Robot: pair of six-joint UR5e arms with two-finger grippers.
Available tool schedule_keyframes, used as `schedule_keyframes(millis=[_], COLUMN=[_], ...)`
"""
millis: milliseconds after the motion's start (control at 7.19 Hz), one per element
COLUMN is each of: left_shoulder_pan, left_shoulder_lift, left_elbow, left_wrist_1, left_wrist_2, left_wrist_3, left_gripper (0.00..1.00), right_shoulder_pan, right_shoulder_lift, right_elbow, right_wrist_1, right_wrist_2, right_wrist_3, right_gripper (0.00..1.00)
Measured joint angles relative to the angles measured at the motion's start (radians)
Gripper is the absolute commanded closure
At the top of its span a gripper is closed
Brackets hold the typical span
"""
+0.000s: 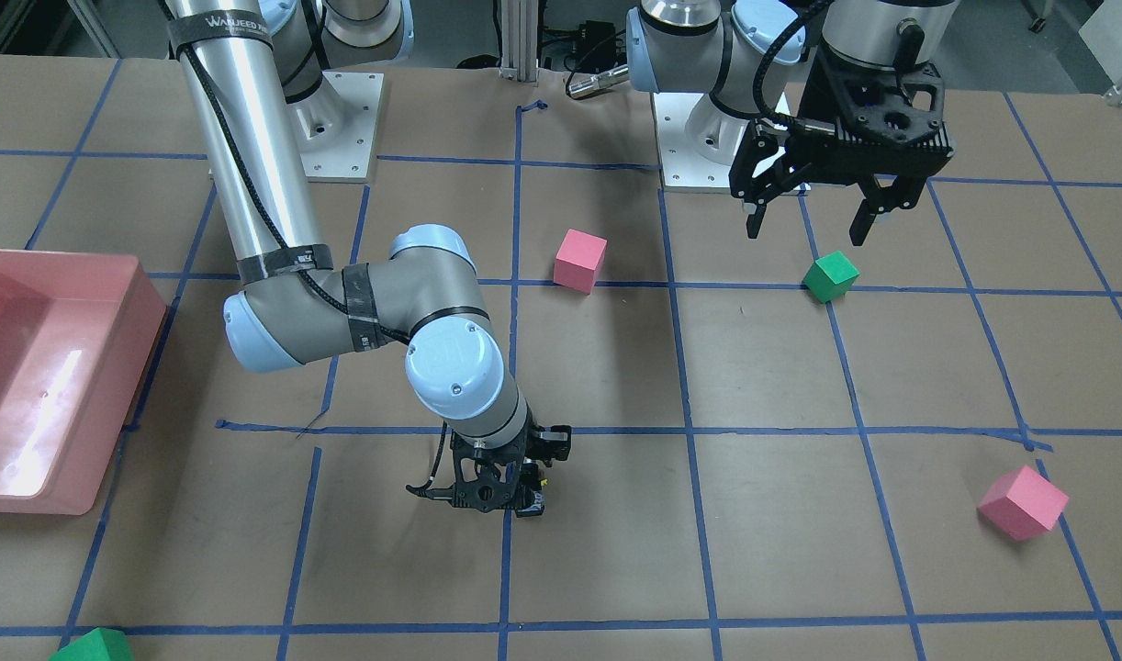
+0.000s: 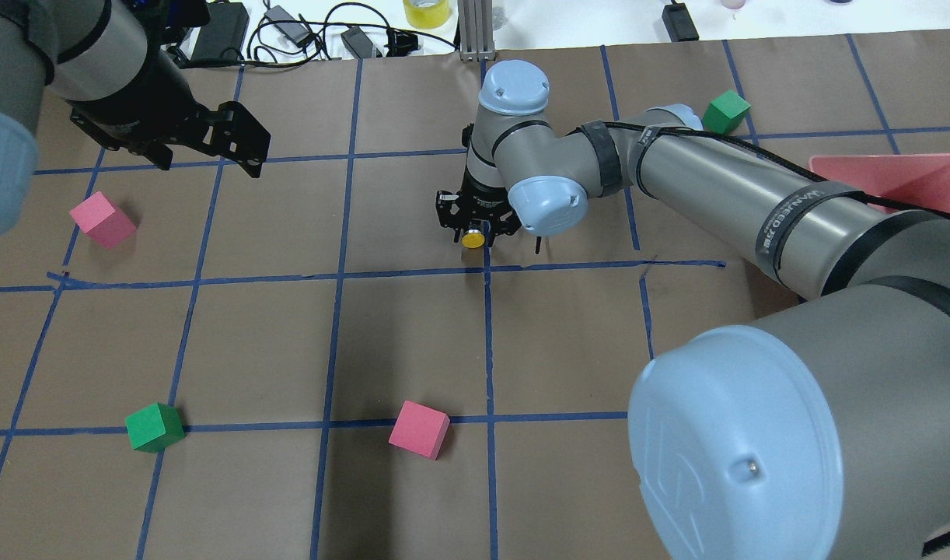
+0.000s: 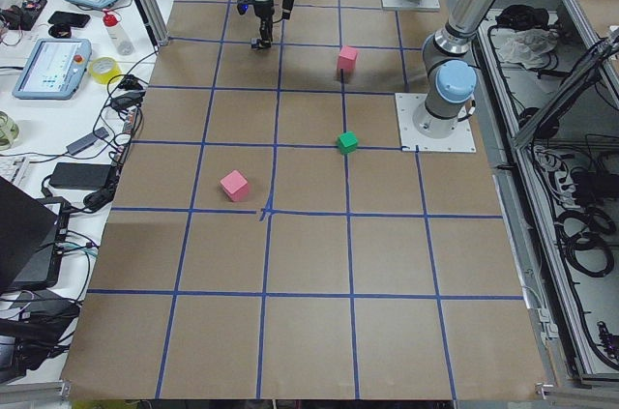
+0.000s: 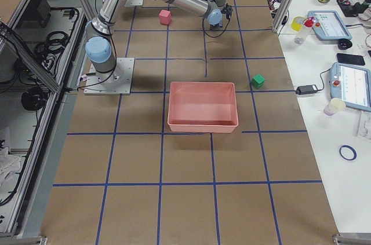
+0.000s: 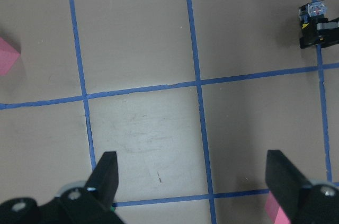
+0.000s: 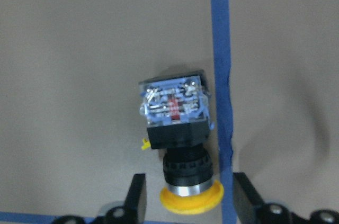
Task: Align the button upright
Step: 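Set the button down on its side and open the right gripper, then move the left gripper toward the button while the right gripper withdraws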
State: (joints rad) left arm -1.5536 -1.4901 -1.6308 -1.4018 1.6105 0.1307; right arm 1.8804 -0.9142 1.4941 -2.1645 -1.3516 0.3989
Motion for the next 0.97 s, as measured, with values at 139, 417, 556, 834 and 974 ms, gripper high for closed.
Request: schedule_keyframes(millis=[139, 417, 556, 834, 974], left_shoulder_pan=[0.000, -0.005, -0.015, -0.079, -0.138], left_shoulder_lift=[-0.008, -0.035, -0.040, -0.048, -0.066], left_elbow=[0.004, -0.005, -0.018, -0.070, -0.105], left_wrist_1=[-0.002, 0.006, 0.008, 0.038, 0.116], left_wrist_2=[-0.002, -0.005, -0.004, -0.008, -0.004], left_wrist_3=[-0.002, -0.009, -0.048, -0.283, -0.363], left_gripper=[0.00, 0.00, 0.00, 0.00, 0.00], right_shoulder_pan=[0.004, -0.001, -0.020, -0.125, -0.200], right_shoulder_lift=[-0.010, -0.075, -0.120, -0.259, -0.344], right_elbow=[0.000, 0.010, 0.025, 0.064, 0.073], right_wrist_1=[0.001, 0.018, 0.047, 0.191, 0.289], right_wrist_2=[0.002, -0.046, -0.125, -0.210, -0.217], right_wrist_3=[0.019, -0.004, -0.045, -0.178, -0.249], right_gripper=[0.00, 0.00, 0.00, 0.00, 0.00])
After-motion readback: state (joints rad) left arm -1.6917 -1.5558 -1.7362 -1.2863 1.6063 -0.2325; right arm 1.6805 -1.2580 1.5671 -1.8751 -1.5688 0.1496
